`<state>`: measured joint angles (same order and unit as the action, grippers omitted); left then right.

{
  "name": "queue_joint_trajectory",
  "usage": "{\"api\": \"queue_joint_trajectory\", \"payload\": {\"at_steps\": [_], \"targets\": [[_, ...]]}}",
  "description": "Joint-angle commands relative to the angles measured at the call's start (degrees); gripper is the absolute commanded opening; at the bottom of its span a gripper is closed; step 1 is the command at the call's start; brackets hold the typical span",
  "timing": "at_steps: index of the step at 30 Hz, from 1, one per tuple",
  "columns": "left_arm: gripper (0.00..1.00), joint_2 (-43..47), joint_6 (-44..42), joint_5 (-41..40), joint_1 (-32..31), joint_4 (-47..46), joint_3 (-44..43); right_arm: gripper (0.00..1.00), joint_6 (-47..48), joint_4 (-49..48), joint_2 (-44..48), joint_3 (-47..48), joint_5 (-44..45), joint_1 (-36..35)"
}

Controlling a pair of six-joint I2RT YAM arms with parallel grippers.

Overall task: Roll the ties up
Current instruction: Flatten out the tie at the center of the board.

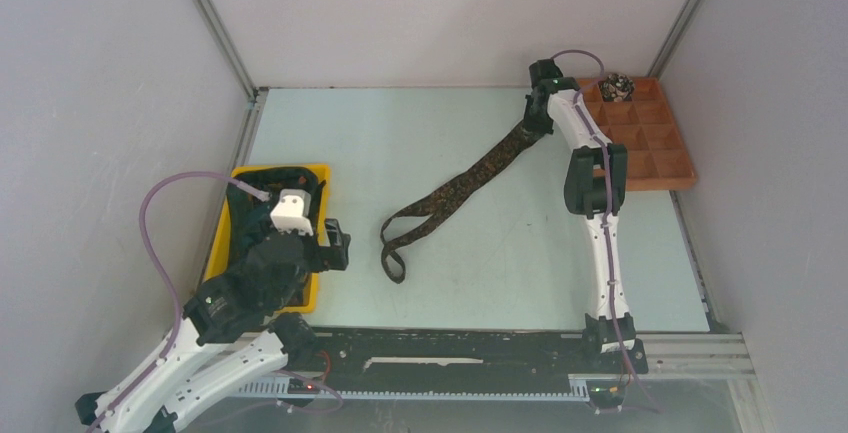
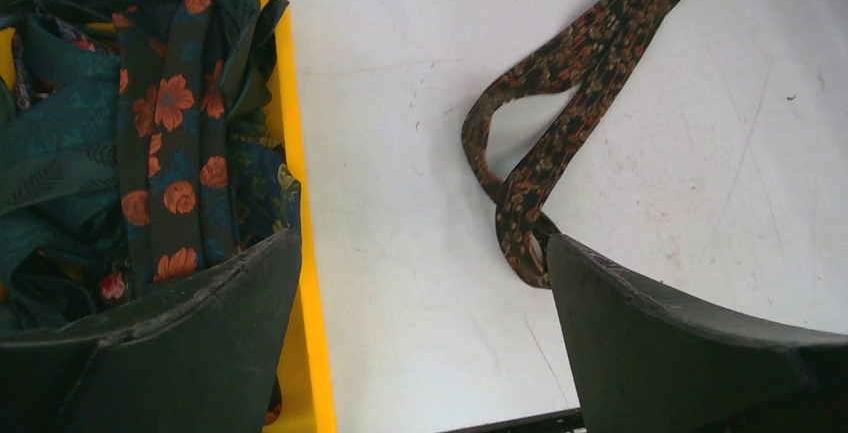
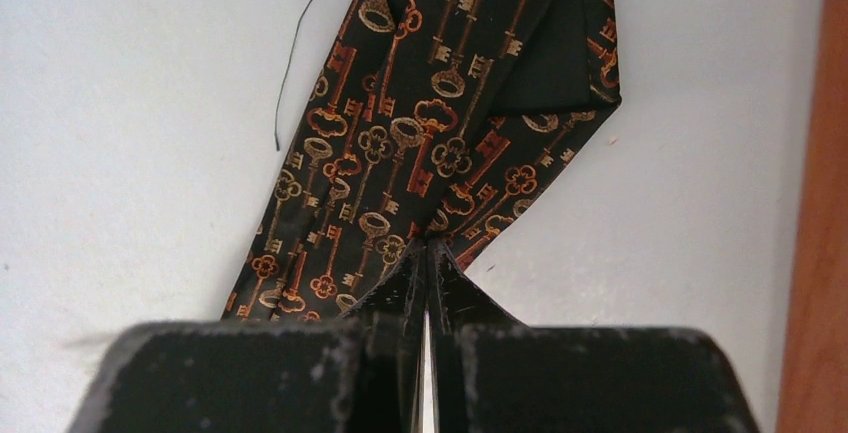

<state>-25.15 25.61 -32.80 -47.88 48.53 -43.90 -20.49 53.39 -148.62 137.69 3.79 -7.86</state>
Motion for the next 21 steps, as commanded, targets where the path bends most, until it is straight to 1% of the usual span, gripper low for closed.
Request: {"api": "queue_joint_trajectory", "payload": {"at_steps": [1,3,6,7,8,9,10,11,12,15,17,21], "targets": [[1.0,-4.8,3.74,0.78,0.07,1.69,-4.4,0.0,1.28,-4.82,0.03,4.63,-1.17,1.66],[1.0,-8.37,5.09,3.9,0.13,2.45,-5.7,0.0,1.13,-7.96,0.72,4.32,-1.54,2.11],[1.0,-13.93,9.27,6.26,0.11,4.14,-6.67,0.0,1.95,-12.33,1.45,4.34,-1.53,2.39],[1.0,-15.51,10.46,7.48,0.09,4.25,-6.45,0.04,2.52,-13.33,1.88,4.39,-1.06,2.35],[1.0,-16.78,11.46,9.15,0.1,3.8,-5.82,0.16,2.71,-13.85,2.4,4.49,-1.03,2.27],[1.0,-17.79,12.46,10.85,0.12,2.91,-4.81,0.31,2.82,-14.06,2.98,4.44,-1.26,2.22],[1.0,-18.51,13.2,12.61,0.05,1.39,-3.41,0.43,2.95,-13.98,3.85,4.34,-1.71,2.16],[1.0,-19.2,13.73,15.05,0.02,-0.58,-1.8,0.49,3.06,-13.65,4.8,4.22,-2.21,2.03],[1.0,-19.89,14.17,17.01,-0.01,-2.65,-0.25,0.53,3.01,-13.42,5.86,3.79,-2.78,1.81],[1.0,-21.71,14.94,21.74,0.06,-10.23,4.08,0.57,3.25,-13.32,10.33,0.13,-4.45,1.1],[1.0,-23.59,15.44,22.98,0.06,-13.51,5.97,0.58,3.17,-13.06,13.7,-2.81,-6.08,0.7],[1.0,-28.75,16.05,26.68,0.0,-19.85,8.01,0.58,-1.29,-13.05,22.69,-12.54,-12.0,0.39]]}}
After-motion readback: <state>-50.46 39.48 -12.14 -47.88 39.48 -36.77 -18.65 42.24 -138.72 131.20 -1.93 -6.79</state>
